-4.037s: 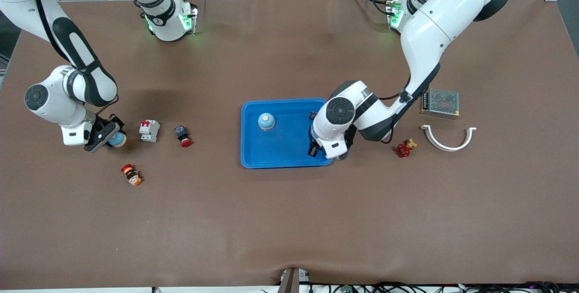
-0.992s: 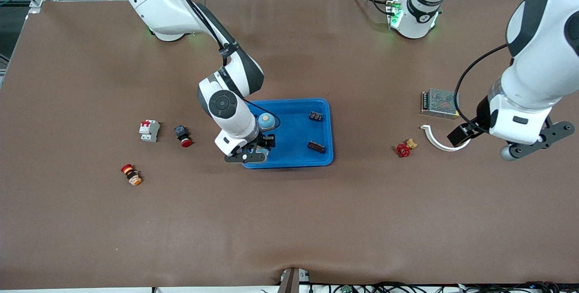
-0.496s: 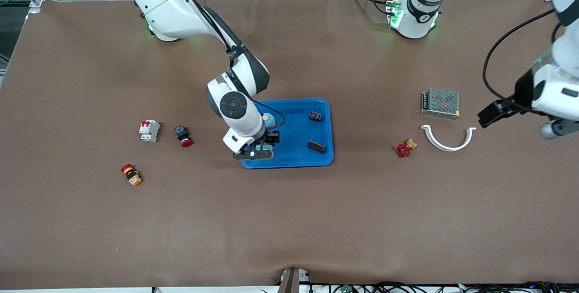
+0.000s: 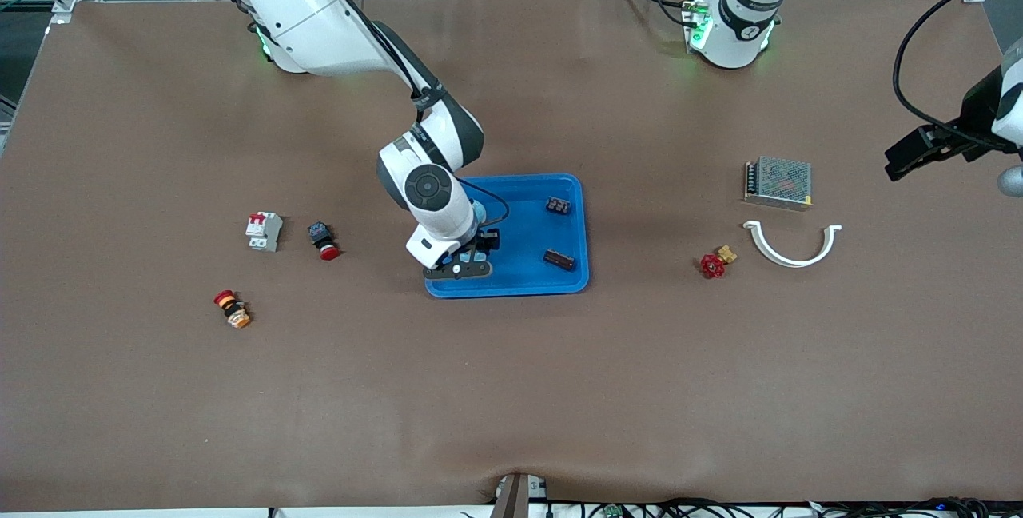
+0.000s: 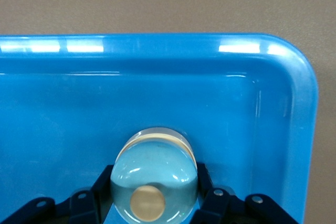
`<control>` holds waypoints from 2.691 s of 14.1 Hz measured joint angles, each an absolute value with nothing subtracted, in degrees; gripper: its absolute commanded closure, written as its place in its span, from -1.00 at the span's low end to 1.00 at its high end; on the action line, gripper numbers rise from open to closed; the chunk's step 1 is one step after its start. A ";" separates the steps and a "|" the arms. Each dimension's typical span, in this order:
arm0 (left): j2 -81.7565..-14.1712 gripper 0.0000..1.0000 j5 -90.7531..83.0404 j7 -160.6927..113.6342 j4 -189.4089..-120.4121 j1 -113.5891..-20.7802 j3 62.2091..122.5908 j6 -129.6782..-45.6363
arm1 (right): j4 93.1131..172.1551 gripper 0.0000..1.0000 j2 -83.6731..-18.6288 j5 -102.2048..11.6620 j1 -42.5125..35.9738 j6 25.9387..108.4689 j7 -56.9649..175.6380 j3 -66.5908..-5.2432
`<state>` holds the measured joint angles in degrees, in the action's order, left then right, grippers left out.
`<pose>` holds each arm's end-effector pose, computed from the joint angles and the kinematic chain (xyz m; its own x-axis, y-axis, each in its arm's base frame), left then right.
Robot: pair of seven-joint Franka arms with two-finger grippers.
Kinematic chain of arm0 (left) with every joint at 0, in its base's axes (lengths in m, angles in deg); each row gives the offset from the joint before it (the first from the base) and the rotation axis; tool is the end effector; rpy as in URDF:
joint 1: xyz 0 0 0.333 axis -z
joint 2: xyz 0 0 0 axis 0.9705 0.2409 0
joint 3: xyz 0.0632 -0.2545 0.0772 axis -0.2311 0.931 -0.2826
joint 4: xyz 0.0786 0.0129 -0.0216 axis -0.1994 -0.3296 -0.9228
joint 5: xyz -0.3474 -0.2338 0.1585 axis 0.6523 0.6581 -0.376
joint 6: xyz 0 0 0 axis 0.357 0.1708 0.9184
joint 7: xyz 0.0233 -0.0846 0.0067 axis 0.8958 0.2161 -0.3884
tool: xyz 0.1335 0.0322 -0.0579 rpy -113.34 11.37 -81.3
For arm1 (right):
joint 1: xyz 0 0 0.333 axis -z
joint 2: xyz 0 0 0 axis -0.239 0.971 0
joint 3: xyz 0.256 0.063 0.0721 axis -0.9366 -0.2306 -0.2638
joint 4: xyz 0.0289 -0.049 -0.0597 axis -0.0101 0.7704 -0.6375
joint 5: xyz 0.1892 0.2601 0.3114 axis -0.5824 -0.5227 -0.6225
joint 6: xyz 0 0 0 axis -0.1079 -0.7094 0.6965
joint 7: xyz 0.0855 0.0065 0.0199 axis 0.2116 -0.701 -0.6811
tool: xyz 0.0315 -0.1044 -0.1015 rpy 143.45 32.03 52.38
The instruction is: Place electrolytic capacitor and blue bell in tray
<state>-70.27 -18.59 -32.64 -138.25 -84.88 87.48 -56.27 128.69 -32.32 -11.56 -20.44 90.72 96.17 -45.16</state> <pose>0.6173 -0.0297 0.5642 0.9799 0.1988 0.0136 0.1992 -0.9762 -0.0861 0.5483 0.4312 0.0673 0.9985 0.0502 -0.0201 0.0483 -0.9952 -0.0846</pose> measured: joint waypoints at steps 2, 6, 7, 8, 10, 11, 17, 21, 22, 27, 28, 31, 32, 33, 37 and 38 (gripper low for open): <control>-71.98 -1.00 -16.61 -28.62 -139.62 -83.25 83.26 -55.95 | 128.70 -0.14 -32.32 -11.54 -20.45 90.76 96.17 -45.15; -74.45 -1.00 -15.80 -25.15 -141.63 -82.81 81.23 -55.68 | 128.72 -1.00 -32.32 -11.54 -20.45 90.77 96.17 -45.11; -74.74 -1.00 -15.80 -25.15 -141.95 -82.57 81.23 -55.60 | 128.72 -1.00 -32.32 -11.54 -20.44 90.76 96.17 -45.06; -75.07 -1.00 -15.80 -25.15 -142.34 -82.30 81.23 -55.59 | 128.72 -1.00 -32.36 -11.53 -20.44 90.71 96.17 -45.02; -75.90 -1.00 -15.80 -25.14 -143.23 -81.86 81.23 -55.57 | 128.70 -1.00 -32.96 -11.52 -20.45 89.51 96.17 -45.01; -76.37 -1.00 -15.80 -25.05 -143.65 -81.73 81.24 -55.56 | 128.69 -1.00 -33.98 -11.52 -20.45 87.70 96.17 -45.01; -77.16 -1.00 -15.79 -24.46 -144.64 -81.27 81.24 -55.56 | 131.76 -1.00 -51.58 -11.51 -20.38 67.28 96.15 -44.83; -77.19 -1.00 -15.75 -24.20 -144.79 -78.87 81.35 -55.56 | 137.64 -1.00 -63.27 -11.49 -20.37 61.82 95.23 -44.75; -77.19 -1.00 -15.75 -24.20 -144.82 -78.52 81.40 -55.59 | 139.01 -1.00 -65.81 -11.48 -20.36 61.03 94.90 -44.73; -76.65 -1.00 -15.58 -24.14 -145.18 -78.17 81.44 -57.00 | 141.85 -1.00 -76.65 -11.09 -17.86 52.88 87.74 -44.39; -76.44 -1.00 -15.01 -24.09 -145.23 -78.08 81.55 -57.75 | 141.87 -1.00 -78.71 -11.00 -15.90 50.69 84.54 -44.33; -76.15 -1.00 -14.35 -24.07 -145.32 -77.80 82.93 -58.41 | 141.88 -1.00 -85.23 -10.77 -7.79 45.17 75.05 -43.92; -76.17 -1.00 -14.35 -24.07 -145.32 -77.76 83.18 -58.37 | 141.88 -1.00 -87.37 -10.70 -4.65 43.80 71.72 -43.71; -76.18 -1.00 -14.35 -24.02 -145.32 -77.74 83.24 -58.16 | 141.90 -1.00 -89.20 -10.65 -1.43 42.81 68.71 -43.47; -76.24 -1.00 -14.34 -23.79 -145.32 -77.74 83.26 -57.61 | 141.10 -1.00 -91.71 -10.59 10.47 42.10 62.86 -42.97; -76.25 -1.00 -14.34 -23.79 -145.32 -77.74 83.26 -57.61 | 140.69 -1.00 -91.63 -10.56 12.35 42.28 62.71 -42.98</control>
